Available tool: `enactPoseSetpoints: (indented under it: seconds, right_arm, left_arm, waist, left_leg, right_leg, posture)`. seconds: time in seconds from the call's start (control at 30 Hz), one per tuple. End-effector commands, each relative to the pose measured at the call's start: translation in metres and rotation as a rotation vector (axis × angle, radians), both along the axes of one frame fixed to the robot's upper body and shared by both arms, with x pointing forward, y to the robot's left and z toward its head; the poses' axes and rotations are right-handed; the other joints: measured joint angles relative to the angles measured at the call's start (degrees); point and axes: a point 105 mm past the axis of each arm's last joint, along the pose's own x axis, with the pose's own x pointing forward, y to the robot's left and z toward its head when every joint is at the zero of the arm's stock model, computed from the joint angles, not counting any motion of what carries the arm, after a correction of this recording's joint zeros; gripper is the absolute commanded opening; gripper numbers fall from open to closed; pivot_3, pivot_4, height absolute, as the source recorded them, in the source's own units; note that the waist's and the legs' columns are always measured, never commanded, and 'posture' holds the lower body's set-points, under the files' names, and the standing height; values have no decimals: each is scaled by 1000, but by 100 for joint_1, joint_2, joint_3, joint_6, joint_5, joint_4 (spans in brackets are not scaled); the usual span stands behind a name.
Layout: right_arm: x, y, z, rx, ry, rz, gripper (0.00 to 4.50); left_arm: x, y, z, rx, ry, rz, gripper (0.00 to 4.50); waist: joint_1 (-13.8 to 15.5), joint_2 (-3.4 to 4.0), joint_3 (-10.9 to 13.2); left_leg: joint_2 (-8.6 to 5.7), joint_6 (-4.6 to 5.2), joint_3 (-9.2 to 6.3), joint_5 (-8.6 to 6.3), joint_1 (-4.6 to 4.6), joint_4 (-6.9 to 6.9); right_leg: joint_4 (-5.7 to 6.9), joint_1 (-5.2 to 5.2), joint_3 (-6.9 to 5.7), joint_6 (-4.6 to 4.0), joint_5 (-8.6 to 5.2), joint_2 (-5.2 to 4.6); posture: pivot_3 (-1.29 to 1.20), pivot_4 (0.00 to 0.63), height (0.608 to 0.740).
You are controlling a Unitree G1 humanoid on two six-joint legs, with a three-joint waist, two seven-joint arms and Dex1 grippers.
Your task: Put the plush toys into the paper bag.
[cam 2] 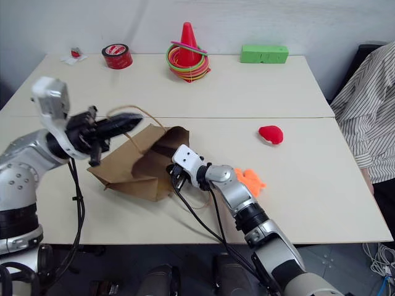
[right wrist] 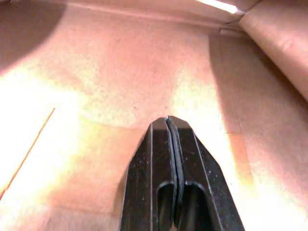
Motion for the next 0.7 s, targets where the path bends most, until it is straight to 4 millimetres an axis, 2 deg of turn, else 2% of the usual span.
enactPoseSetpoints:
  seconds: [0.03, 0.17, 0.37, 0.47, 0.53, 0.63, 0.7]
  right_arm:
    - [-12, -13, -37, -122, 73, 8, 16]
    - [-13, -17, -40, -149, 66, -2, 16]
    - [-14, -19, -33, -124, 73, 4, 16]
    - [-18, -19, -19, -85, 66, 32, 16]
    - [-23, -14, 5, 21, 60, 66, 16]
    - [-32, -13, 32, 136, 42, 117, 579]
    - [-38, -20, 45, 173, 39, 138, 1290]
  left_arm:
    - [-1, 17, 24, -80, -54, 32, 0]
    - [-2, 22, 38, -136, -56, -4, 0]
    - [-5, 7, 28, -93, 5, -94, 0]
    - [-6, -5, 13, -41, 28, -128, 0]
    - [-6, -10, 8, -35, 34, -146, 0]
    - [-5, -14, 2, -43, 36, -167, 0]
    - [-4, -17, 0, -42, 38, -178, 0]
  waist:
    - [1, -2, -1]
    - [3, -14, -8]
    - [-1, -14, -9]
    - [1, -14, -9]
    - [7, -14, -8]
    - [7, -12, -6]
    - [-1, -11, -6]
  left_leg:
    - [0, -1, 0, 0, 0, 0]
    - [0, -2, -3, 0, 1, 0]
    - [0, -12, -4, 5, 4, -1]
    - [0, -12, -5, 5, 4, -1]
    - [0, -13, -5, 4, 3, -2]
    - [0, -12, -9, 4, -5, -2]
    - [0, -13, -11, 5, -26, 0]
  right_leg:
    - [0, 0, 0, 0, 0, 0]
    - [-2, 2, -4, 0, 0, -1]
    - [-2, 5, -5, 0, 0, -1]
    - [-3, 6, -5, 0, 0, -1]
    - [-6, 6, -5, 0, 0, -2]
    - [-9, 3, -9, 0, 0, -1]
    - [-5, -14, -10, 0, 0, -1]
  posture:
    - [0, 150, 740]
    - [0, 150, 740]
    - [0, 150, 740]
    - [0, 150, 740]
    - [0, 150, 740]
    - [0, 150, 740]
    - [0, 150, 740]
